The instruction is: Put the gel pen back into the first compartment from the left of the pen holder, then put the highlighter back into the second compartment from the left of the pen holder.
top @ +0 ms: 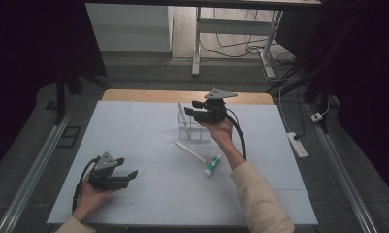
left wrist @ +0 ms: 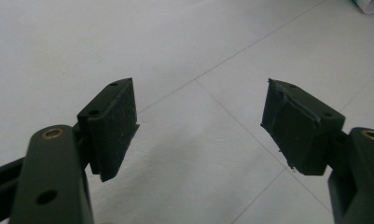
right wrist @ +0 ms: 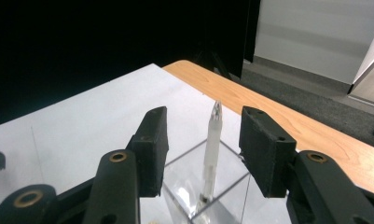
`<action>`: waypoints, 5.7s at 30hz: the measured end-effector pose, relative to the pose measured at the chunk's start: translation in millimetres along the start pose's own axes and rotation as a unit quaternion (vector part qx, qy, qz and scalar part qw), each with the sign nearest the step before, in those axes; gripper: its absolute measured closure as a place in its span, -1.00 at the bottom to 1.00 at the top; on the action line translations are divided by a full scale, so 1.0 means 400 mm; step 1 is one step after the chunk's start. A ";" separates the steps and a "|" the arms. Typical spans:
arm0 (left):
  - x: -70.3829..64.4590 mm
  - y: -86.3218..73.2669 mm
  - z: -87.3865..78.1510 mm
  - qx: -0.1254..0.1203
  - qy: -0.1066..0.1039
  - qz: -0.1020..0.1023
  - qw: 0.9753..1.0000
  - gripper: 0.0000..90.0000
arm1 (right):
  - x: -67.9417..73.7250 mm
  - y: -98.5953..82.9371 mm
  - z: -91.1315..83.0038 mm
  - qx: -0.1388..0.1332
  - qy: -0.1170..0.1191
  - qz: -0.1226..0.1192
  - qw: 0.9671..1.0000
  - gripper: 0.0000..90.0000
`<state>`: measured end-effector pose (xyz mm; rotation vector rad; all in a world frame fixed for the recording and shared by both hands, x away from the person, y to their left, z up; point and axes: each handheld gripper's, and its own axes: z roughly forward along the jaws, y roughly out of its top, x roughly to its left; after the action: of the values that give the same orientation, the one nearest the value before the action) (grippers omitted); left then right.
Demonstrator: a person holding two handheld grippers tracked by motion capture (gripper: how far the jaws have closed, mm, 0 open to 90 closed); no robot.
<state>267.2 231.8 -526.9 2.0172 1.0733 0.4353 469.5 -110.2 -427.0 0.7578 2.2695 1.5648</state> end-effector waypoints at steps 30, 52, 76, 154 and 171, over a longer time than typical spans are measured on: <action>-0.004 0.000 -0.006 -0.002 0.006 -0.005 1.000 -0.42 | 0.038 -0.050 -0.146 0.063 0.035 -0.022 0.997 0.02; -0.004 -0.001 -0.008 -0.001 0.007 -0.003 1.000 -0.42 | 0.069 -0.087 -0.113 0.121 0.062 -0.048 0.989 -0.02; -0.005 -0.001 -0.007 0.000 0.006 0.000 1.000 -0.42 | 0.104 -0.116 -0.049 0.183 0.057 -0.069 0.979 -0.04; 0.001 -0.004 -0.005 0.004 0.005 0.001 1.000 -0.42 | 0.107 -0.173 0.125 0.311 0.031 -0.059 0.948 0.73; 0.000 -0.003 -0.004 0.004 0.006 0.001 1.000 -0.42 | 0.103 -0.111 0.039 0.215 0.056 -0.038 0.974 0.73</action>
<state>265.4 233.3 -526.9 2.0251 1.0801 0.4453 432.2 -87.0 -471.5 0.6848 2.7287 1.1188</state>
